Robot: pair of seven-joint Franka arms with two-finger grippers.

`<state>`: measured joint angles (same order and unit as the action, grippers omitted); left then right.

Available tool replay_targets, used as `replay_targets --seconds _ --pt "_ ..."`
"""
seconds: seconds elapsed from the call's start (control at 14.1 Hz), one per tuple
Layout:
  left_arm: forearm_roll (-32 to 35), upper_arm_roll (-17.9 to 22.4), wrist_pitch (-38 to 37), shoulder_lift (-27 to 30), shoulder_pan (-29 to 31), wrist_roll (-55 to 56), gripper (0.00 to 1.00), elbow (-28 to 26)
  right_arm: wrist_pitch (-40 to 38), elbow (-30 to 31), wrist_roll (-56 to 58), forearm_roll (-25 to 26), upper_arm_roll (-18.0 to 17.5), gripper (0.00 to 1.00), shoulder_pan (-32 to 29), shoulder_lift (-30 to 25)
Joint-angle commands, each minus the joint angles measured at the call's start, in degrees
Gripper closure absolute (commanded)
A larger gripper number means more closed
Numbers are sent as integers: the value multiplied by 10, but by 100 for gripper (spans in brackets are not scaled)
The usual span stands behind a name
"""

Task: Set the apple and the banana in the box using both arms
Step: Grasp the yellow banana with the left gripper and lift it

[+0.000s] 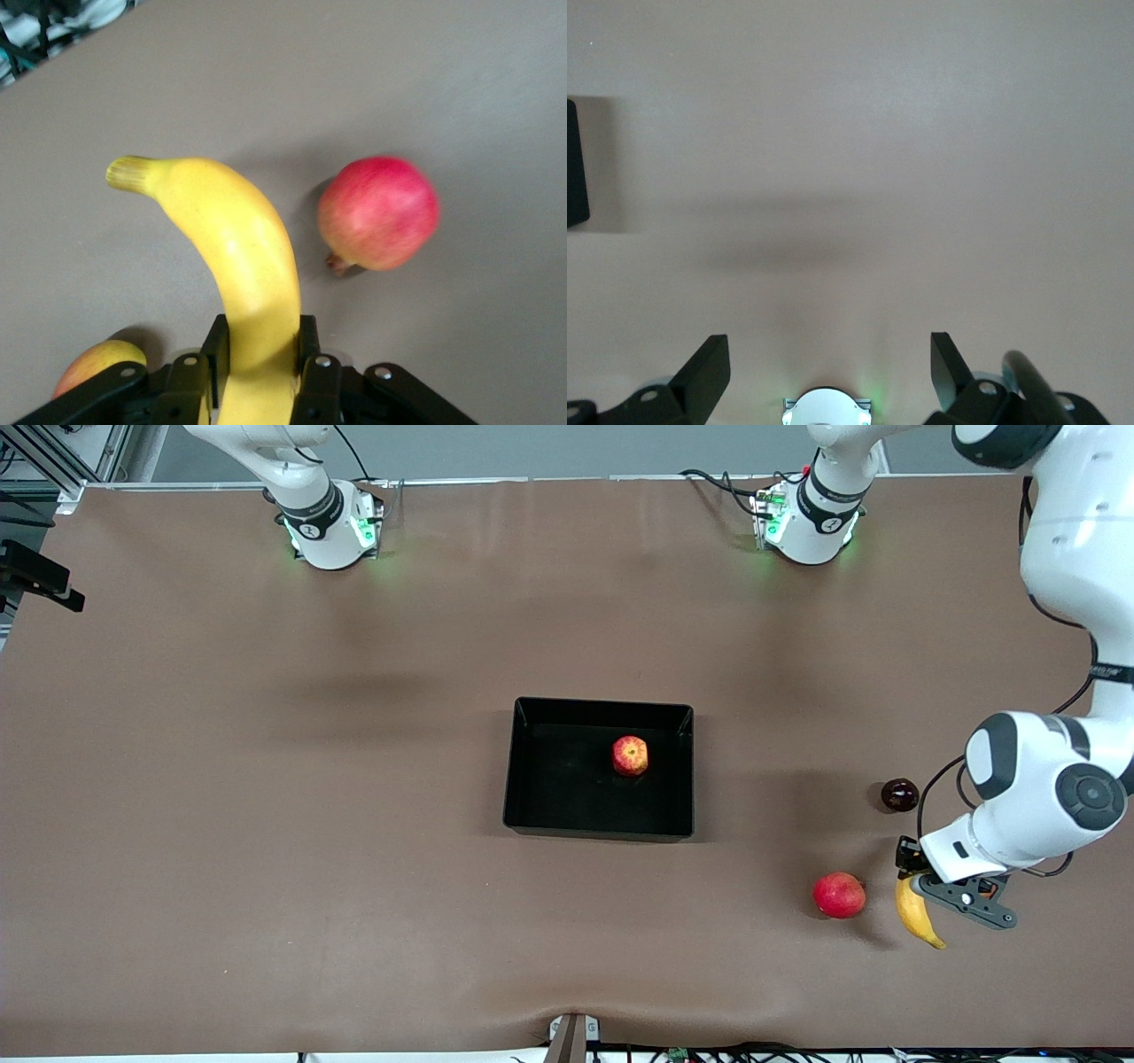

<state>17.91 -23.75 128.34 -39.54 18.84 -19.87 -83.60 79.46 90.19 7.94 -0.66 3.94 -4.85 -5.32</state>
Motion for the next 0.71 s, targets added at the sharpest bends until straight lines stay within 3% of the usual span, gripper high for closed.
replay_targets --seconds 0.0,0.28,0.64 --pt "-34 -21 -36 46 -1 14 100 -9 -8 -8 5 -1 -8 0 -17 4" --pt "-46 -67 -76 70 -10 110 100 -9 -8 -3 6 -1 -8 0 -23 4" --pt "-38 -153 -121 82 -33 319 100 -9 -8 -2 5 -1 -8 0 -26 5"
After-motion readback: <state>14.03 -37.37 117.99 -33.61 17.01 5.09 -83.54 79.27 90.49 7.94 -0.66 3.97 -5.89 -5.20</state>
